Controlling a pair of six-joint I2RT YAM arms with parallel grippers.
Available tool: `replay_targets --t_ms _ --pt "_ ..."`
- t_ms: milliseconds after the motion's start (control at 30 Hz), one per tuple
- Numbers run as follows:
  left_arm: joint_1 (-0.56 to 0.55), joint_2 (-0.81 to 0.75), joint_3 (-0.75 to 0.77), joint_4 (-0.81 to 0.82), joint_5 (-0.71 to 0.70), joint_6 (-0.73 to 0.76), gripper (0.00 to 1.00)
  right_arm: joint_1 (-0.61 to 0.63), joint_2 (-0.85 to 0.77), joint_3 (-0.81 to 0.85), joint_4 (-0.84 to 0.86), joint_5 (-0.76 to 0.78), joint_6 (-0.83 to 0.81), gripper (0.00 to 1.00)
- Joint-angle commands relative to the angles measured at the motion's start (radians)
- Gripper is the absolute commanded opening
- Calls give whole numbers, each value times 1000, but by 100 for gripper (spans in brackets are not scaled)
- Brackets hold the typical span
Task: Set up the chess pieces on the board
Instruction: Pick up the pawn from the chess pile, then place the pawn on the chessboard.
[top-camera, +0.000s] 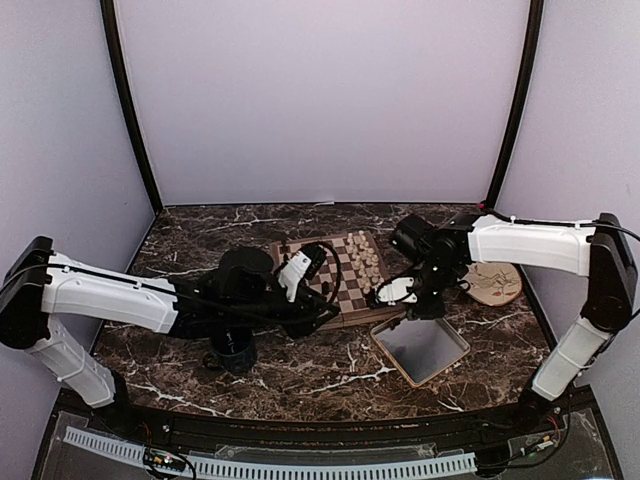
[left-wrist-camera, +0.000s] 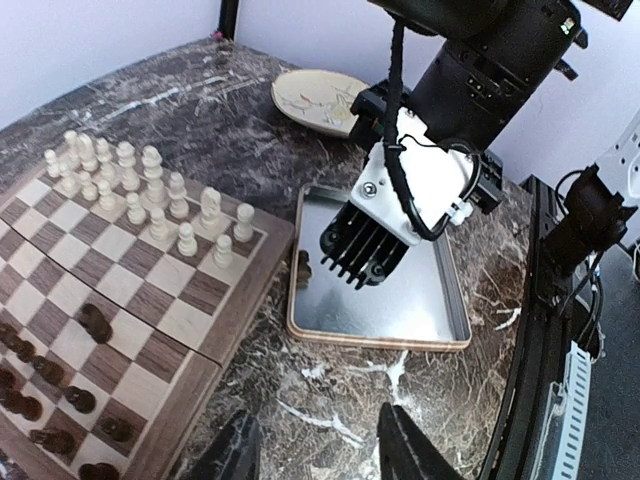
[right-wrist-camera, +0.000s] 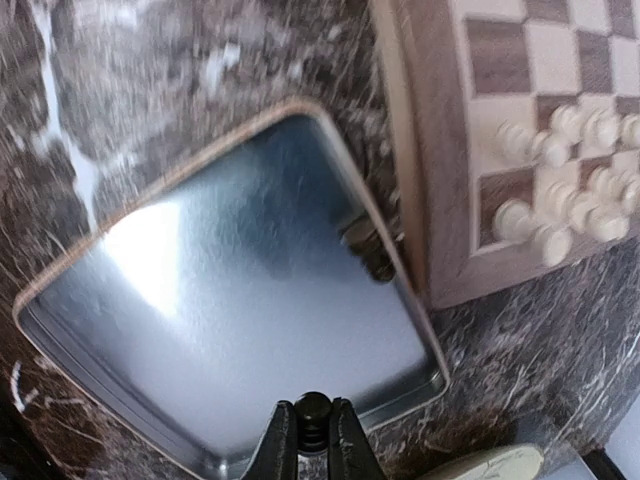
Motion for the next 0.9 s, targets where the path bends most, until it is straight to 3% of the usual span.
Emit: replay_targets --t_ms 0,233,433,867 --pt "2 -165 -18 -54 -152 38 43 -32 -25 57 90 -333 95 7" --pt "4 -340 -47 -131 -330 64 44 -32 18 35 517 -600 303 7" --pt "6 -403 -51 -194 -390 63 44 -31 99 -49 860 -652 463 8" --pt "7 -453 -78 -214 -414 61 44 -33 291 -112 1179 -650 640 9"
